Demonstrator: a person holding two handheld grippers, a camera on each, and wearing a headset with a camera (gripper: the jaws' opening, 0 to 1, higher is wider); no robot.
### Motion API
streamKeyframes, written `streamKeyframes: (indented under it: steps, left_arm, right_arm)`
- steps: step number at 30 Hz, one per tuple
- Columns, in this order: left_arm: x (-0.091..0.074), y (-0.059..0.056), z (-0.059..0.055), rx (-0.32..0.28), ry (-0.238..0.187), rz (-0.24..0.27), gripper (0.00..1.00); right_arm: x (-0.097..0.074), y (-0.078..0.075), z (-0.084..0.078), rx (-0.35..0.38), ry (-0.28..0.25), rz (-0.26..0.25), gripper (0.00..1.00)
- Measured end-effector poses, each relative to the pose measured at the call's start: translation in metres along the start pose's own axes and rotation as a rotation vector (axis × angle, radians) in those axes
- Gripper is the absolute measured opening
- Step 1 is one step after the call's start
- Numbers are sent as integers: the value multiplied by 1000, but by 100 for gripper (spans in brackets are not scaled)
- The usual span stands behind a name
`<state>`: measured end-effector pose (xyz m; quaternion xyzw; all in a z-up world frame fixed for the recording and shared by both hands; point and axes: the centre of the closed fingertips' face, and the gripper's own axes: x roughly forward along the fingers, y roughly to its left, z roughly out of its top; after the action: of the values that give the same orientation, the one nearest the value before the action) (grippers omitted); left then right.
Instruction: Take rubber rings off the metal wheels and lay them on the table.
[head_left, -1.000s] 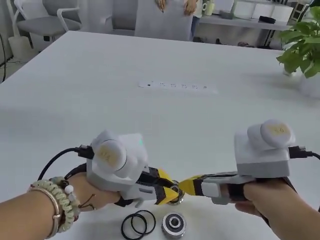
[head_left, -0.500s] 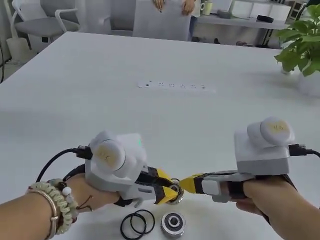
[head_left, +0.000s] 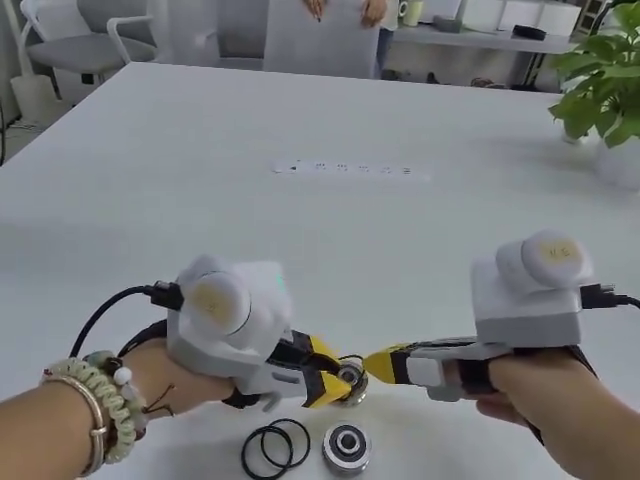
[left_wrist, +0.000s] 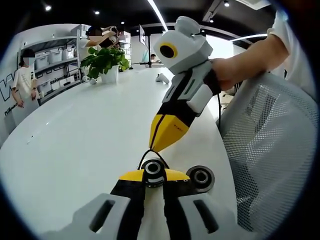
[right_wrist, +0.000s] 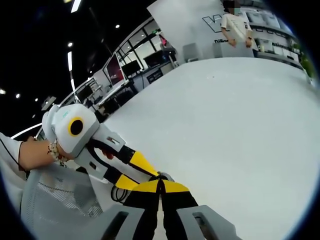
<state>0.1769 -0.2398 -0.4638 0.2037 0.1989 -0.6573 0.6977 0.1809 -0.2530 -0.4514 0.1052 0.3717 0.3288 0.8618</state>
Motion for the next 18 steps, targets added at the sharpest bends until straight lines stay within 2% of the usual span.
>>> streamKeyframes:
  steps: [5, 9, 13, 18]
  left_arm:
    - [1, -1, 0, 8, -6, 2, 7]
    - [2, 0, 1, 11, -7, 7, 7]
    - [1, 0, 1, 6, -9, 7, 7]
    - [1, 0, 1, 2, -5, 8, 7]
  right_arm:
    - [0, 2, 1, 9, -3, 6, 0]
    - [-1, 9, 6, 19, -29, 35, 0]
    - [0, 8, 6, 13, -24, 28, 0]
    - [-2, 12, 9, 22, -40, 47, 0]
